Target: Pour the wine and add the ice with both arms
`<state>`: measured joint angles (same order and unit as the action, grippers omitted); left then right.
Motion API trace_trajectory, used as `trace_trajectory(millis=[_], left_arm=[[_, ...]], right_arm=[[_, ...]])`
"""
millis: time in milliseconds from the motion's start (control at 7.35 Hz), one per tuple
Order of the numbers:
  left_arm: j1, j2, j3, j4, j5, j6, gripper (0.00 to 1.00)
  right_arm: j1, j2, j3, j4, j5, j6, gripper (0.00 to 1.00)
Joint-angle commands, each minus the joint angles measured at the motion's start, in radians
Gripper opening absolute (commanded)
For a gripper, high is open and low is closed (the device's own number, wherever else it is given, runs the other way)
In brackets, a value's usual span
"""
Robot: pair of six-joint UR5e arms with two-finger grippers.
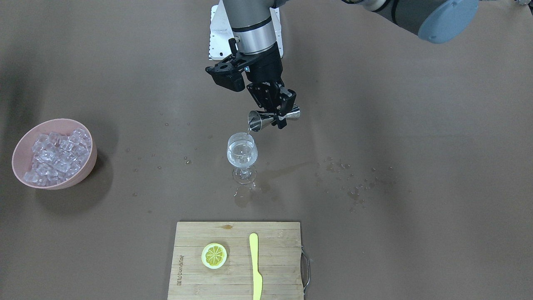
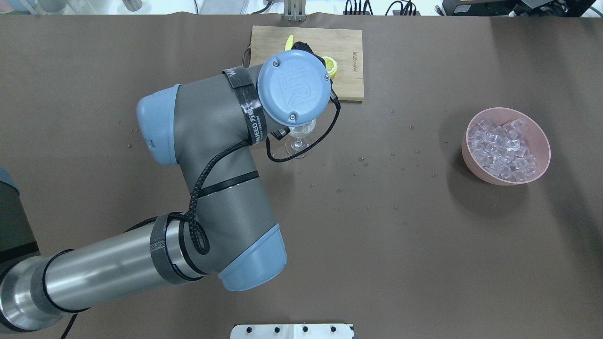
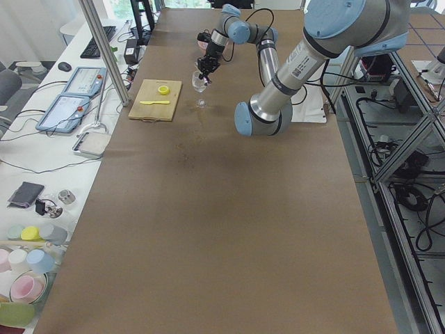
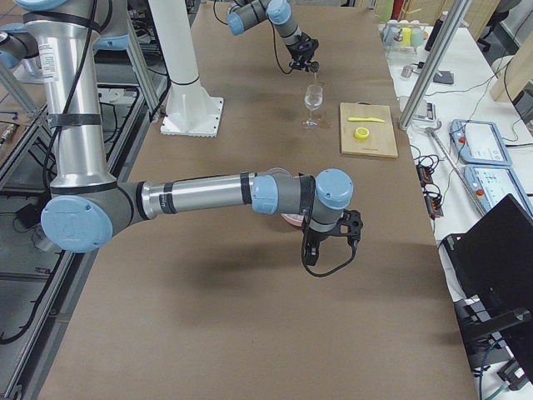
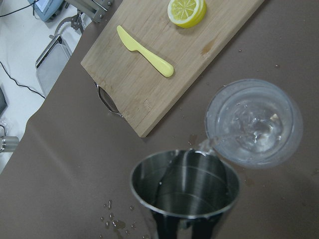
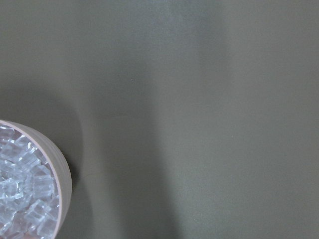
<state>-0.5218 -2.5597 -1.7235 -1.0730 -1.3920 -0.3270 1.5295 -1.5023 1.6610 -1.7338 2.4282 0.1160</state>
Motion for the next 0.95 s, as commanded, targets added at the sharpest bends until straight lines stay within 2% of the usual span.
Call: trace_trajectory(millis=[0,816], left_arm=[[0.0,-0.02,0.015,0.046,0.017,0.057,0.0],[0.0,-0.122,0.091,0.169,0.103,0.195,0.0]], right_arm=[[-0.003,0.0,-0.003,-0.001,0.003,0.001,1.0],[-0.003,-0.001,-0.023,0.0,0.015,-0.001,1.0]])
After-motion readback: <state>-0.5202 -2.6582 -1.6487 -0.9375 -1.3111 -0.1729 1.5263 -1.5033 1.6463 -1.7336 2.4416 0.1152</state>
